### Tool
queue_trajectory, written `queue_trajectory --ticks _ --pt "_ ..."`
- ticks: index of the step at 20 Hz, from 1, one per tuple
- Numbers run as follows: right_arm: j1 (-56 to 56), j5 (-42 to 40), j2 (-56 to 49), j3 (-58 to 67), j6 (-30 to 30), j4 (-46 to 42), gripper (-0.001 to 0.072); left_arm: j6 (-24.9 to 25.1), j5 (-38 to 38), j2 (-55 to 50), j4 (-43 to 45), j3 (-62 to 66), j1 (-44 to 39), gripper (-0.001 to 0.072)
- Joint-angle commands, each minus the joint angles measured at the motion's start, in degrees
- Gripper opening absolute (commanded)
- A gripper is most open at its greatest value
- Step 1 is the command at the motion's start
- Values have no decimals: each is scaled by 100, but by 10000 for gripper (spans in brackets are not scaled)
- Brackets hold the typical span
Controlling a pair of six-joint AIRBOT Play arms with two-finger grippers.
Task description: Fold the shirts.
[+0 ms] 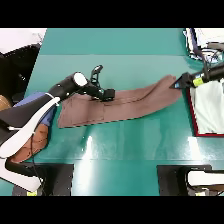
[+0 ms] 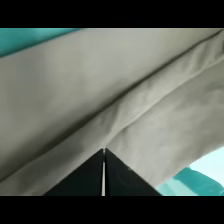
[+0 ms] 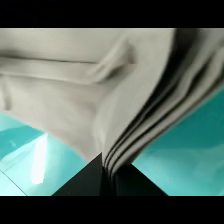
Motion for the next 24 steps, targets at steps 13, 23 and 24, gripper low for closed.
queue_trajectory --ticks 13,23,24 --pt "2461 -809 649 1368 50 1150 16 42 -538 -514 245 798 -79 30" --pt "5259 -3300 -739 1373 -839 1700 27 44 -1366 2479 2210 1158 2855 31" --pt "5512 -3637 -964 1373 -1115 1709 177 46 -1373 2699 2218 1158 3106 31"
